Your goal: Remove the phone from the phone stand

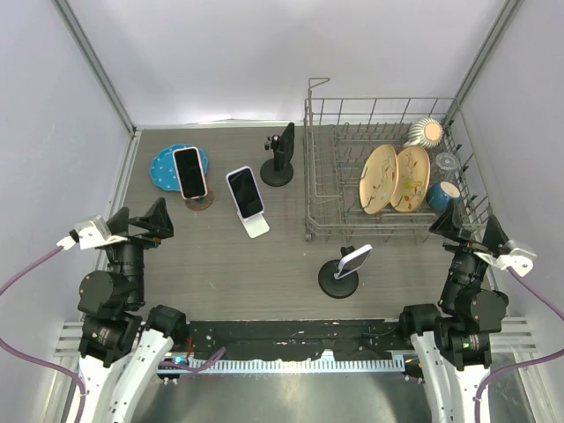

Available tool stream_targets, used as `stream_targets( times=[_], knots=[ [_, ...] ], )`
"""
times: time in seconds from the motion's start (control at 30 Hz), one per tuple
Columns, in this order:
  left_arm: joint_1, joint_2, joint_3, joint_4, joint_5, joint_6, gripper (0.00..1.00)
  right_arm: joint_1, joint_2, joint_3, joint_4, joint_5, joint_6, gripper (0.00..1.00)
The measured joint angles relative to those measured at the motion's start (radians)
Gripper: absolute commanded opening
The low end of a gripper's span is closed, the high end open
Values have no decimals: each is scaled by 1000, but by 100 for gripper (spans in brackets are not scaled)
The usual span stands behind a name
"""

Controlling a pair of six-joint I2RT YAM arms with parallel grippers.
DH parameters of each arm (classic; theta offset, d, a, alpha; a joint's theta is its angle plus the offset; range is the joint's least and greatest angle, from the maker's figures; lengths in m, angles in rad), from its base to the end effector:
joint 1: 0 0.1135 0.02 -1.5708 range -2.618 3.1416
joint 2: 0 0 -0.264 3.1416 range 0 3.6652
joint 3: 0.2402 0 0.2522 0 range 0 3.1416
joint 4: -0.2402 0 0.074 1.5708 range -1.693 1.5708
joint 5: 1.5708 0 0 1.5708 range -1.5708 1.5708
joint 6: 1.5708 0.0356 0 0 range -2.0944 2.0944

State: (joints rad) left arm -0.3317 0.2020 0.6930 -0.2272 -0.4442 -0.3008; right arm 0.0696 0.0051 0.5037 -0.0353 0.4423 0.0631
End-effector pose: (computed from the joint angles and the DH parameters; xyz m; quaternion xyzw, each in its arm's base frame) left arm 0.0537 -0.0023 0.3626 -0.1657 0.5957 -0.1136 0.7777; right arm 0.0384 -0.0126 0.3321 0.1849 0.5137 -0.0601 0.8357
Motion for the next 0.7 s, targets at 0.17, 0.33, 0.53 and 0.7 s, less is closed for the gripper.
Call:
stream_targets(
  times=[0.17,0.33,0.53,0.7],
  knots=[
    [0,0,0,0,4,-3,100,0,0,3,-4,1,11,100],
    [0,1,0,0,22,-3,100,0,0,3,-4,1,21,100],
    [0,5,0,0,43,-3,100,0,0,3,-4,0,26,100],
    [0,24,0,2,67,-3,100,0,0,3,-5,-12,39,100]
  ],
)
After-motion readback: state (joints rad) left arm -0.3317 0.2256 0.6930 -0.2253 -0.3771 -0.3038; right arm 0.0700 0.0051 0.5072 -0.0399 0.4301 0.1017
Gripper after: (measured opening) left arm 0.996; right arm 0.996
